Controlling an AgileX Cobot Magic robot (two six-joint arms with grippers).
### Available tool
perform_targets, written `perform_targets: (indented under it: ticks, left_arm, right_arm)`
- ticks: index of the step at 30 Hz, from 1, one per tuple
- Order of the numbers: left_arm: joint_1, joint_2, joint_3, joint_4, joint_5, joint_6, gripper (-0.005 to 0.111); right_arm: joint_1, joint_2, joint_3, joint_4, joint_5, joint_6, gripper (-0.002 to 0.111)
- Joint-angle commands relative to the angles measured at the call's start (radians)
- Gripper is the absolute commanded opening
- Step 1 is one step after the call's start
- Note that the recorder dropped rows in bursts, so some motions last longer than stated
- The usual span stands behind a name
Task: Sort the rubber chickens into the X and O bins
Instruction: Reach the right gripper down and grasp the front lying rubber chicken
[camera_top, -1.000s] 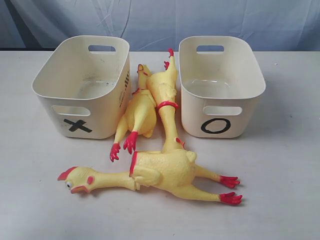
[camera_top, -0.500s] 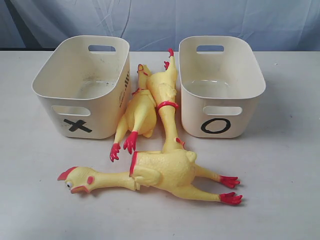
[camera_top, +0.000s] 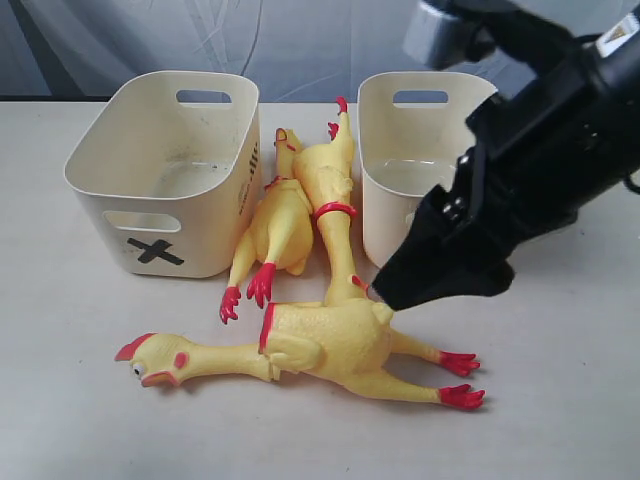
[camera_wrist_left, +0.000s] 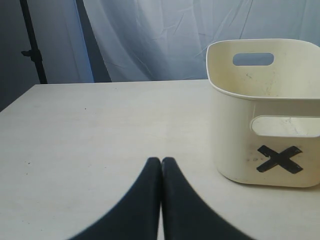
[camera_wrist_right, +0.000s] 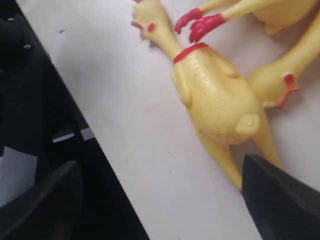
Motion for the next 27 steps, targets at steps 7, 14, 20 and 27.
perform_targets:
  ticks: [7,14,20,27]
  left_arm:
    - [-0.004,-0.005,-0.002,-0.006,-0.014,-0.007,0.0]
    - [-0.004,-0.005,-0.002,-0.006,-0.014,-0.007,0.0]
    - [-0.004,-0.005,-0.002,-0.006,-0.014,-0.007,0.0]
    - [-0.004,-0.005,-0.002,-0.006,-0.014,-0.007,0.0]
  right_arm:
    - [0.039,0.193,0.035,0.07,-0.088,-0.27,0.079]
    - [0.16,0.299,0.035,-0.023,-0.193,-0.381,0.079]
    - [0.263,0.364,0.035,-0.273,-0.295,-0.375,0.079]
    - [0.285,0.43,0.035,-0.34,-0.356,-0.375,0.079]
